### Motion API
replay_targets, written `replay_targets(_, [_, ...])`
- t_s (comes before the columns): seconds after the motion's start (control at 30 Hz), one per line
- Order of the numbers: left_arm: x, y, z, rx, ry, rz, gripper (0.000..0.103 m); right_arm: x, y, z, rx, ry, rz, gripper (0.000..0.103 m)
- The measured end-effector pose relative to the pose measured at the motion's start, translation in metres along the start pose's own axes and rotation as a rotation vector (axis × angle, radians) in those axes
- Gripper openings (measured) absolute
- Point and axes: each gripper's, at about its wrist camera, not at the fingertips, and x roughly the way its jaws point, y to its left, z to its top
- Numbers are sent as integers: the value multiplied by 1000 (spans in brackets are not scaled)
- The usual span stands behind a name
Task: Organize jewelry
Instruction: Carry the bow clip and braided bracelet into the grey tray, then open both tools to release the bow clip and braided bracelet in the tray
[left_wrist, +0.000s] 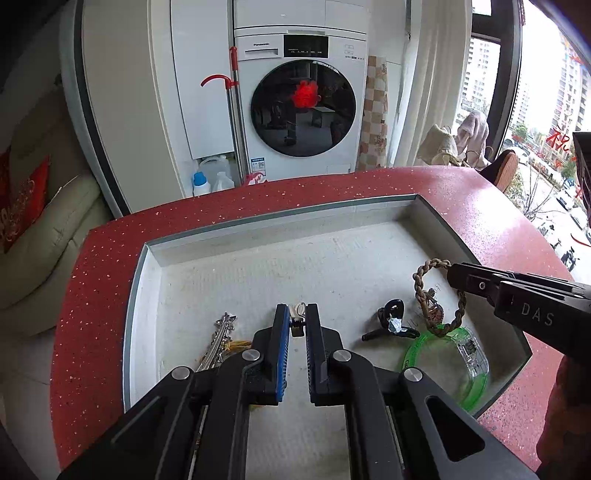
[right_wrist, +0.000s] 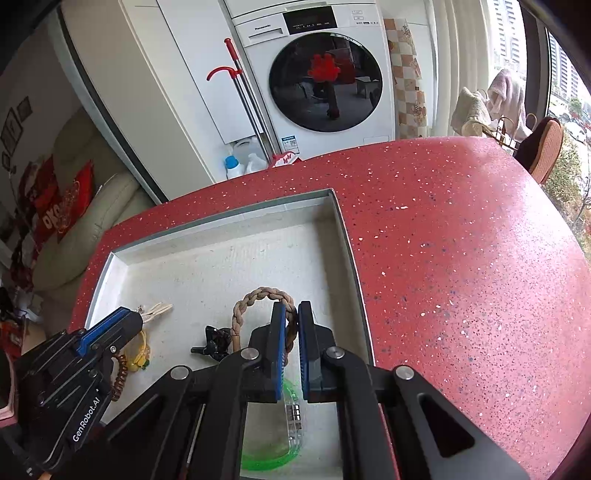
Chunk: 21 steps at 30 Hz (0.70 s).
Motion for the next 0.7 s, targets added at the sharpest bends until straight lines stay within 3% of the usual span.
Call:
replay_targets(0.4, [11, -8, -10, 35, 44, 50, 27, 9, -8, -9, 43, 53, 20, 11])
replay_targets(0.57, [1, -7, -10, 20, 24, 47, 27, -3, -5, -10, 38, 26, 55, 50])
replay_targets(0.7, [-5, -8, -10, 18, 16, 46, 27, -16, -3, -11, 37, 4, 72, 50])
